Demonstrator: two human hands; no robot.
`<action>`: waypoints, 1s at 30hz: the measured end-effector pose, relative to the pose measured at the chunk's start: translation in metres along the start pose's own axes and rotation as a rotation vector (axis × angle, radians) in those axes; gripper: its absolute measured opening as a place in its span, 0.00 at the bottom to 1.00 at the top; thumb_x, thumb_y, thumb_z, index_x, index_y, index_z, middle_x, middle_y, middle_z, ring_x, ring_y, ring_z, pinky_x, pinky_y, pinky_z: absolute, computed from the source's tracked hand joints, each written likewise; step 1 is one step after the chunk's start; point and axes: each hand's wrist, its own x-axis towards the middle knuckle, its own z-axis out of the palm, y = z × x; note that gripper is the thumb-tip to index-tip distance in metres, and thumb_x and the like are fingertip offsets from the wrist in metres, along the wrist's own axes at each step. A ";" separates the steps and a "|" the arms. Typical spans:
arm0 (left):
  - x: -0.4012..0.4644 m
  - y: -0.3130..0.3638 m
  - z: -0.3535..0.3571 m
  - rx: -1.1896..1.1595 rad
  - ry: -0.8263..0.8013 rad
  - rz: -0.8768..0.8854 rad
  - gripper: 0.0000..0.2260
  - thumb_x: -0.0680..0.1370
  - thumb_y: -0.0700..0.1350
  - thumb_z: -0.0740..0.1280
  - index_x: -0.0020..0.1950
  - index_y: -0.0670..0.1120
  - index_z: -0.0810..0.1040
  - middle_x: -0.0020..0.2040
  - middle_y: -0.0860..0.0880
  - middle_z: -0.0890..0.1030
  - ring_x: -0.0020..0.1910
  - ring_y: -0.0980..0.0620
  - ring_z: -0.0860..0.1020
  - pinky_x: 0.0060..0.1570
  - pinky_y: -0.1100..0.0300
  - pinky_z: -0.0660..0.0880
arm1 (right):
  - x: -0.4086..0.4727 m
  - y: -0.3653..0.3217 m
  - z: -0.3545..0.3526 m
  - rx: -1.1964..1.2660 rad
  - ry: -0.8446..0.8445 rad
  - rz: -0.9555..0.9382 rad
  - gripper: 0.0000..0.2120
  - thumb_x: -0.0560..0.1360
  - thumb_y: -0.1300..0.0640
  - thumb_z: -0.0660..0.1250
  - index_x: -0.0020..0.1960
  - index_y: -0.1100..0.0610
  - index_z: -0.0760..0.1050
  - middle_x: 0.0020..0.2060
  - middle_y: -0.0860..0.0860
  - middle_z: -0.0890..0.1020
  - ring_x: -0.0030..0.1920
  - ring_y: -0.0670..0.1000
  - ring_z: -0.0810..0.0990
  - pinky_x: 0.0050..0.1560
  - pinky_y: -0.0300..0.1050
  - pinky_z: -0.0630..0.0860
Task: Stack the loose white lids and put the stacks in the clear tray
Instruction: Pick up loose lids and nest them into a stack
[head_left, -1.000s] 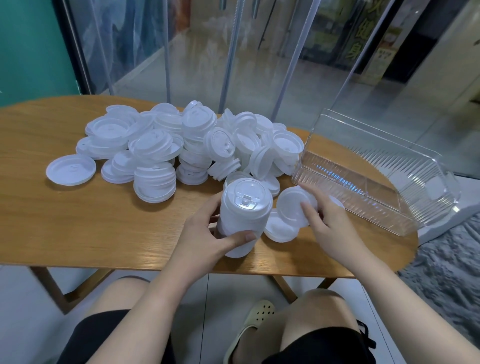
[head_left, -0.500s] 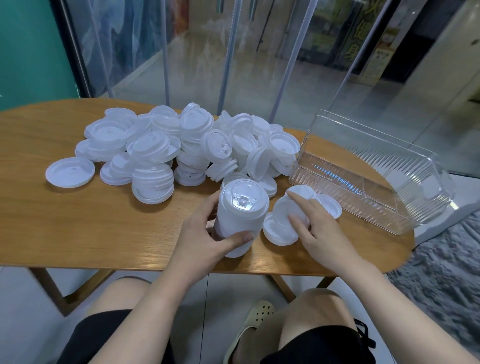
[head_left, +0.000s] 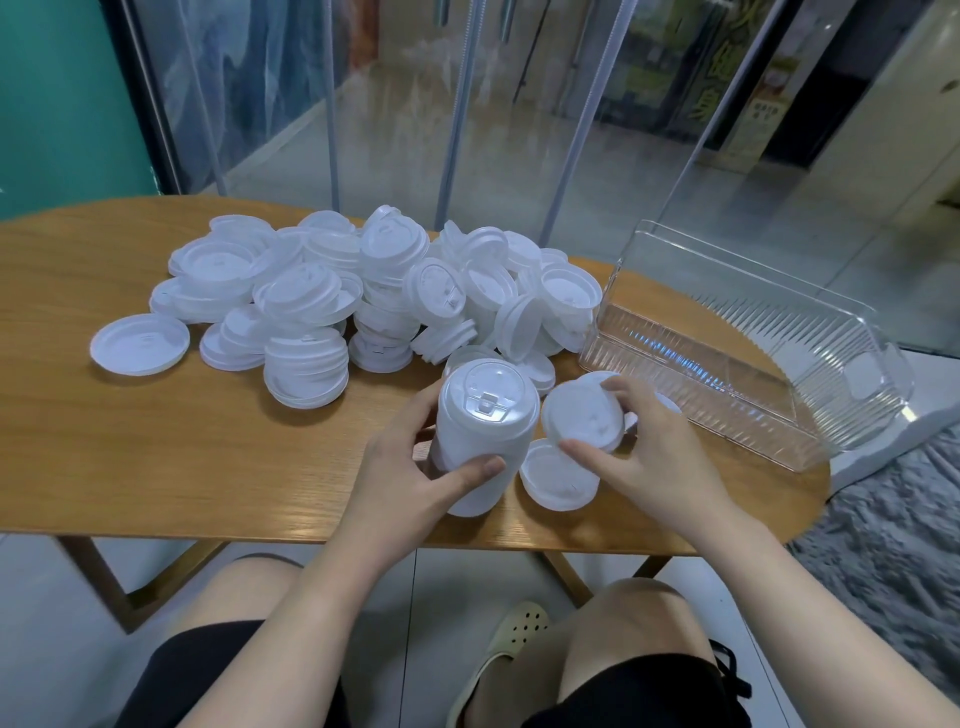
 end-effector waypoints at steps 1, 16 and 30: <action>0.000 0.000 0.000 -0.005 0.000 -0.002 0.34 0.65 0.56 0.81 0.69 0.64 0.74 0.62 0.66 0.80 0.62 0.62 0.77 0.53 0.74 0.74 | 0.001 -0.006 -0.003 0.087 0.042 -0.003 0.29 0.68 0.35 0.76 0.63 0.42 0.70 0.53 0.34 0.80 0.53 0.38 0.79 0.49 0.35 0.74; -0.001 0.000 -0.004 -0.027 -0.022 -0.008 0.34 0.69 0.54 0.82 0.73 0.62 0.74 0.63 0.63 0.81 0.63 0.58 0.78 0.54 0.63 0.79 | 0.009 -0.087 0.006 0.405 0.041 -0.201 0.24 0.70 0.35 0.76 0.61 0.42 0.75 0.54 0.38 0.84 0.58 0.41 0.82 0.56 0.32 0.75; 0.001 0.005 -0.007 0.021 -0.047 0.011 0.33 0.69 0.56 0.79 0.72 0.63 0.74 0.62 0.64 0.81 0.62 0.59 0.79 0.56 0.60 0.80 | 0.009 -0.079 0.019 0.285 -0.058 -0.198 0.30 0.67 0.31 0.71 0.65 0.43 0.74 0.58 0.36 0.80 0.62 0.39 0.78 0.61 0.36 0.75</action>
